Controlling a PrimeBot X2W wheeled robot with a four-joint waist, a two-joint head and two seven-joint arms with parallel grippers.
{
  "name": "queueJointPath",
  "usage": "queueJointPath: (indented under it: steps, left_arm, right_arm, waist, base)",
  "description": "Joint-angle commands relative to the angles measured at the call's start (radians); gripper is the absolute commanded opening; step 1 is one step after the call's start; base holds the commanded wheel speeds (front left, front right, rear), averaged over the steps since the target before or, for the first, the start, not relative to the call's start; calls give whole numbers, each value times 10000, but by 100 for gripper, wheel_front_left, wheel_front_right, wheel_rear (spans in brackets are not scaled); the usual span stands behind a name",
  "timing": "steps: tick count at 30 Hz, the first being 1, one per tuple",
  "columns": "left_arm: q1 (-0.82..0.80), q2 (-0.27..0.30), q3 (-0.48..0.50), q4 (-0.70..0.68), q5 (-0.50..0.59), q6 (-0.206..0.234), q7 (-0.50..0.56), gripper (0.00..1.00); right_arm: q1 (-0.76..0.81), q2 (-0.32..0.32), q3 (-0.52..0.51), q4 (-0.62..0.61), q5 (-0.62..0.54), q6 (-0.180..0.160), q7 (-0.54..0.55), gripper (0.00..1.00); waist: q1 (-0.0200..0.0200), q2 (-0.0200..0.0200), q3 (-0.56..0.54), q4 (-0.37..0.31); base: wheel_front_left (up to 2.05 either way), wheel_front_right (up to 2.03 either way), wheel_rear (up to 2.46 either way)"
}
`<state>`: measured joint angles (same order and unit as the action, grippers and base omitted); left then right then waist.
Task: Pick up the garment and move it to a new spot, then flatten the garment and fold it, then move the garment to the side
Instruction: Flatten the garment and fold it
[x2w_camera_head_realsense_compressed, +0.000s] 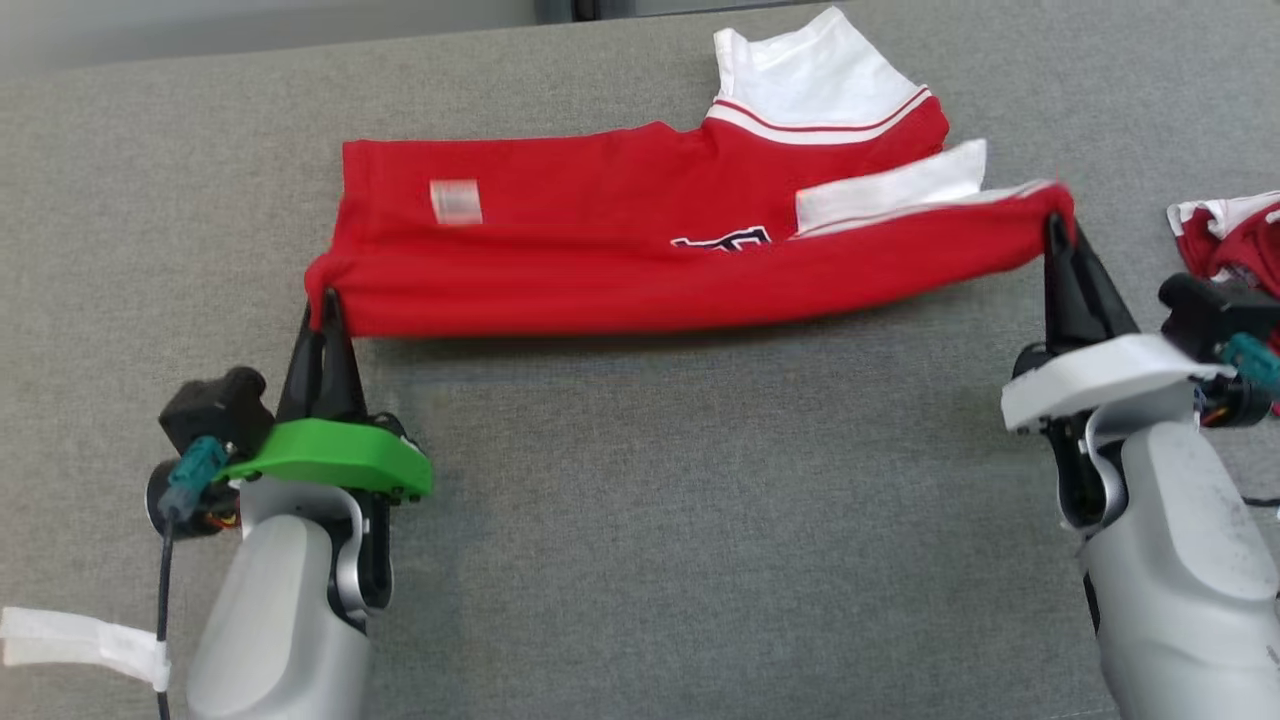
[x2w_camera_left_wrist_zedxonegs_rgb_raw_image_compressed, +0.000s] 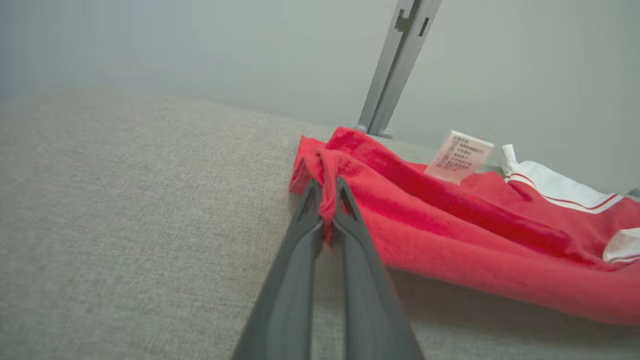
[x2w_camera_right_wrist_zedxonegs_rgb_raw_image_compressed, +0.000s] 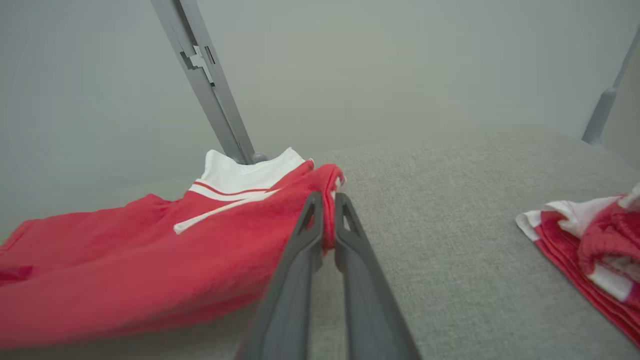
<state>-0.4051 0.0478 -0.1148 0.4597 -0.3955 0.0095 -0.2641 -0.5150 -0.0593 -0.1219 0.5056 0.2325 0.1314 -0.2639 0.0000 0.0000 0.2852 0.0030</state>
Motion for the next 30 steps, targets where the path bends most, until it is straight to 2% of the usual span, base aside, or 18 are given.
queueJointPath:
  steps: [1, 5, 8, 21, 26, 27, 28, 30]
  left_arm:
    - [-176, 63, 139, -88, 97, 7, 3, 0]
    - [-97, 58, 501, -200, 224, 10, 3, 0]
    - [441, 63, 598, 24, 239, 12, 3, 0]
    - [3816, 78, -191, 549, -939, 466, 2, 0]
    - [4324, 80, -515, 683, -1054, 594, 4, 0]
    - [4354, 80, -536, 662, -1075, 616, 4, 35]
    - [4268, 78, -538, 618, -1005, 688, 4, 100]
    - [3991, 70, -495, 462, -903, 752, 4, 100]
  right_arm:
    - [-227, -101, 42, -79, 196, -17, -2, 0]
    - [-597, -213, 165, -131, 651, -17, -2, 0]
    - [-323, -267, 272, -40, 809, -17, -2, 0]
    - [3239, -671, 749, 698, 1094, -21, -8, 0]
    - [4132, -679, 704, 806, 1232, -21, -8, 0]
    - [4211, -666, 710, 762, 1235, -21, -8, 20]
    - [4226, -647, 674, 648, 1184, -19, -8, 100]
    - [4036, -625, 631, 488, 1038, -18, -8, 100]
  waist:
    - [0, 0, -240, 12]
    - [0, 0, -677, -26]
    - [0, 0, -963, -74]
    - [0, 0, -2077, -194]
    - [0, 0, -2219, -146]
    - [0, 0, -2203, -146]
    - [0, 0, -2134, -160]
    - [0, 0, -2014, -171]
  base:
    - [0, 0, 0]
    - [0, 0, 0]
    - [0, 0, 0]
    - [0, 0, 0]
    - [0, 0, 0]
    - [0, 0, 0]
    - [0, 0, 0]
    - [0, 0, 0]
